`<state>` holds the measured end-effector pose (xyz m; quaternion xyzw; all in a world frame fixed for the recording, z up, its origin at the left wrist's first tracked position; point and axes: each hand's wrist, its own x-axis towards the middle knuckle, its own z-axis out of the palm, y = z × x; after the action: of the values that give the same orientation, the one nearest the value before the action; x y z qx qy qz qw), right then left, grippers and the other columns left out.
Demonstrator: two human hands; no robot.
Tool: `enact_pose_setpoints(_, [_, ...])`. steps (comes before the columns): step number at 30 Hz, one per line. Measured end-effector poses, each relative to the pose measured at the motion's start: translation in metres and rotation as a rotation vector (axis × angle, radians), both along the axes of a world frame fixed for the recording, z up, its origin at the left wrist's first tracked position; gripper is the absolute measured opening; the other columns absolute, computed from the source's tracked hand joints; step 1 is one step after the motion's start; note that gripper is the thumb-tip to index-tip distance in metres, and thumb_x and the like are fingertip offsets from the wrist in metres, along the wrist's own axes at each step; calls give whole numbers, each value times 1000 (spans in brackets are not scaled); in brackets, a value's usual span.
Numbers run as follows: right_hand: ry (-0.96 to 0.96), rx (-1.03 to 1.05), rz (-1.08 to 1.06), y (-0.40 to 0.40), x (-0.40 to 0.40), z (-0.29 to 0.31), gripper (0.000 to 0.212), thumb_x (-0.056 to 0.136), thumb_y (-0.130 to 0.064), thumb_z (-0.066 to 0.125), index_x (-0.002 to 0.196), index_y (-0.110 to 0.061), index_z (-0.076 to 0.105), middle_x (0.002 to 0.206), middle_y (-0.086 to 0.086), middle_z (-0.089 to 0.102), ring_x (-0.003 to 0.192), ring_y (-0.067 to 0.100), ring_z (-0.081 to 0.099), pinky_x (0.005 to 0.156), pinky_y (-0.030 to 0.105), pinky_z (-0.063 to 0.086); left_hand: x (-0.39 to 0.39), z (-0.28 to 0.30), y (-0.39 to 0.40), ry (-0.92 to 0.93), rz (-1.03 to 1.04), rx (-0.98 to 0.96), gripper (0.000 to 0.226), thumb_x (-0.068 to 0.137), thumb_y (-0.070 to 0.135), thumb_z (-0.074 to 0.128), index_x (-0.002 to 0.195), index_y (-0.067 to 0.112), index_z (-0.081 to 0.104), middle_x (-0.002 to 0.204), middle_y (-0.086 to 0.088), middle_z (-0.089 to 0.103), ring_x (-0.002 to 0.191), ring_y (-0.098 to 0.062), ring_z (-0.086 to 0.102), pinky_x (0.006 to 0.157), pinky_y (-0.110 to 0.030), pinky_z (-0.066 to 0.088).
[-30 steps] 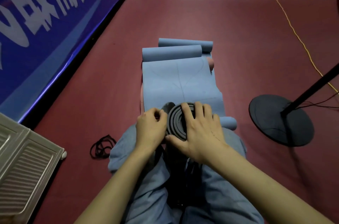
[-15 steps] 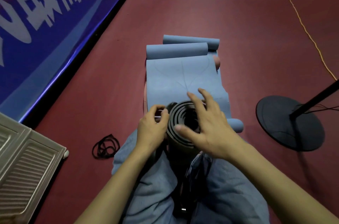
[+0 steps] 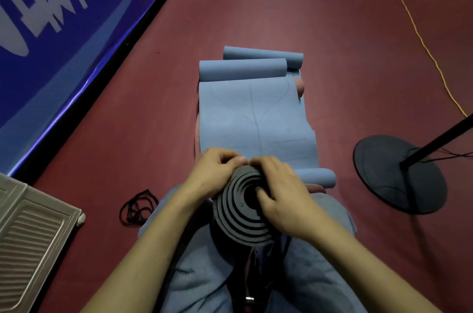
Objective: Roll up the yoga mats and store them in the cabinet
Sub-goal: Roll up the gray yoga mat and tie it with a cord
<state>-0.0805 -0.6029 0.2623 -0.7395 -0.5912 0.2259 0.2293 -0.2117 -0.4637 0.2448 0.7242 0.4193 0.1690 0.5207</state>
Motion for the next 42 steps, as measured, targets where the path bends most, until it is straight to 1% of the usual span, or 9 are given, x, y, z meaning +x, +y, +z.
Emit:
enact_pose_setpoints(7, [-30,18,-68,2,9,-2,46,87,-43,51,131,-32,42,123,-2,57,112,27,57,96,48,47,-23,0,-10,-138,191,62,27,86,46,79,87,19,78,82,1,77,77,-9,72,62,-21,55])
enact_pose_setpoints(15, [-47,-35,60,10,23,10,45,86,-42,55,129,-34,47,119,-4,62,107,23,61,92,45,50,-44,-2,-2,-126,101,-146,46,95,50,69,88,6,77,79,-15,70,68,-20,61,62,-45,56])
enact_pose_setpoints(19, [-80,-17,144,8,23,9,41,89,-33,61,128,-31,49,117,-4,61,106,23,60,90,44,49,-32,-7,-4,-30,272,107,52,95,44,65,75,-4,69,61,-8,57,59,-15,47,57,-33,44])
enact_pose_setpoints(23, [-108,2,178,2,26,5,36,91,-32,63,123,-32,48,111,-5,59,102,22,61,87,44,49,-16,12,-18,75,89,228,32,97,32,68,72,13,76,60,4,68,54,-4,54,52,-20,43])
enact_pose_setpoints(26, [77,-9,184,-9,38,4,35,89,-44,70,119,-34,56,111,-12,63,102,9,61,90,37,50,-28,23,-9,80,-139,1,34,97,31,70,66,18,74,53,8,61,49,-2,51,51,-17,40])
enact_pose_setpoints(30, [312,-130,168,-10,53,8,39,85,-64,68,106,-31,70,102,-7,71,90,12,67,80,30,54,-49,20,-2,72,-341,-233,36,100,38,65,88,7,80,77,-7,75,66,-12,65,60,-25,49])
enact_pose_setpoints(34, [811,-211,-303,25,73,-18,52,100,-55,50,108,-9,73,106,11,74,84,17,67,76,31,51,-58,-38,21,-111,102,-379,37,103,33,59,98,0,75,85,-12,76,65,-16,62,50,-21,44])
enact_pose_setpoints(36, [819,-196,-508,49,81,-45,45,107,-41,45,111,-4,69,106,16,72,83,21,64,71,32,47,-73,-88,46,-97,411,-408,31,104,28,60,91,4,75,79,-8,73,59,-13,56,52,-22,41])
enact_pose_setpoints(42, [731,-432,-567,108,85,-127,25,104,-29,53,97,-8,63,96,12,67,74,22,61,60,23,49,-154,-227,75,429,573,-447,26,97,17,67,73,9,73,66,-6,68,52,-16,56,52,-22,38])
